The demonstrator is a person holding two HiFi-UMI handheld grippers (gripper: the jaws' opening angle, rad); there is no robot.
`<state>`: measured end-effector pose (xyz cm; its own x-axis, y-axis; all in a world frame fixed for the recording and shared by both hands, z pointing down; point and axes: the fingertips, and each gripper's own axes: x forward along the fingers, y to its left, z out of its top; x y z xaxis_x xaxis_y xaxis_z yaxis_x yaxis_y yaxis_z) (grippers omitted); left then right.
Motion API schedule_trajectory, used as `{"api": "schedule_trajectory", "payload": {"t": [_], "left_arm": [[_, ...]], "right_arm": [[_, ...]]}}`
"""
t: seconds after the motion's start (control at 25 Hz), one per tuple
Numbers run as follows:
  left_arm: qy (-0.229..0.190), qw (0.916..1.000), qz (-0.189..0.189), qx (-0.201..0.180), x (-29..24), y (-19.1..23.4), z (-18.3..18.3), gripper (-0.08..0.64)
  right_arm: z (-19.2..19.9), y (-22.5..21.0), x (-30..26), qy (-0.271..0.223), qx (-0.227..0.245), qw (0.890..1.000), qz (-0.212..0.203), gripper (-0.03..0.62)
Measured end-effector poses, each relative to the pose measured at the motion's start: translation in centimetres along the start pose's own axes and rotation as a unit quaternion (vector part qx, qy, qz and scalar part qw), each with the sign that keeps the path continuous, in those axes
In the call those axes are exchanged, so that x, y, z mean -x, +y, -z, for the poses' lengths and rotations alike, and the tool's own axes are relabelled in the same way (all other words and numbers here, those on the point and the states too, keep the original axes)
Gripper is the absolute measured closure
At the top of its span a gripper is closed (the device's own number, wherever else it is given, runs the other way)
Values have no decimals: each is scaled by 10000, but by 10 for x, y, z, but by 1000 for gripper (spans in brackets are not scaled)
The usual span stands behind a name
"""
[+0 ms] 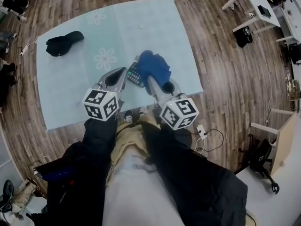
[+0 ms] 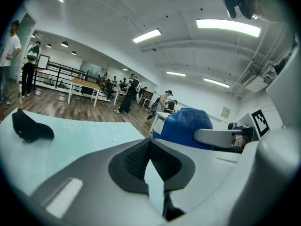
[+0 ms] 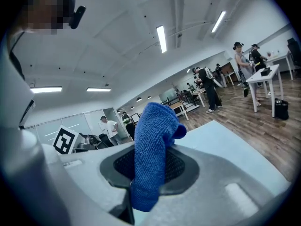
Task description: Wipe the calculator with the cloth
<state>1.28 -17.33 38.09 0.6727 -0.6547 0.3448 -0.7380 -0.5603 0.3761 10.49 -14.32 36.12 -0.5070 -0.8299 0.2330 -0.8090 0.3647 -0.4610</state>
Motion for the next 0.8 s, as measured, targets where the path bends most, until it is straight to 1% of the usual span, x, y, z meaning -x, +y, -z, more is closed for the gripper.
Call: {"api": "schedule_trajectory", "payload": {"t": [0.08,0.2,0.44,0.6,0.72,0.8], "left_arm": [[29,10000,-24,-24,4,1,-2,564],[115,9998,-127,-71,-4,2,-1,565],[267,9988,-417,36,-22,9,14,565],[481,9966,-658,145,-23,24,39,564],[682,9934,-875,304,-26,43,60,563],[815,9917,-910,408,-31,55,74,563]], "right_arm": [[0,1,-3,22,-53,10000,-23,497],[1,-12,-8,63,-154,9998,-78,497],[6,-43,-15,247,-270,9992,-152,496],[22,-60,-21,461,-312,9984,19,495],[36,-70,-30,682,-305,9970,187,496],[49,-77,-41,850,-303,9955,286,496]]}}
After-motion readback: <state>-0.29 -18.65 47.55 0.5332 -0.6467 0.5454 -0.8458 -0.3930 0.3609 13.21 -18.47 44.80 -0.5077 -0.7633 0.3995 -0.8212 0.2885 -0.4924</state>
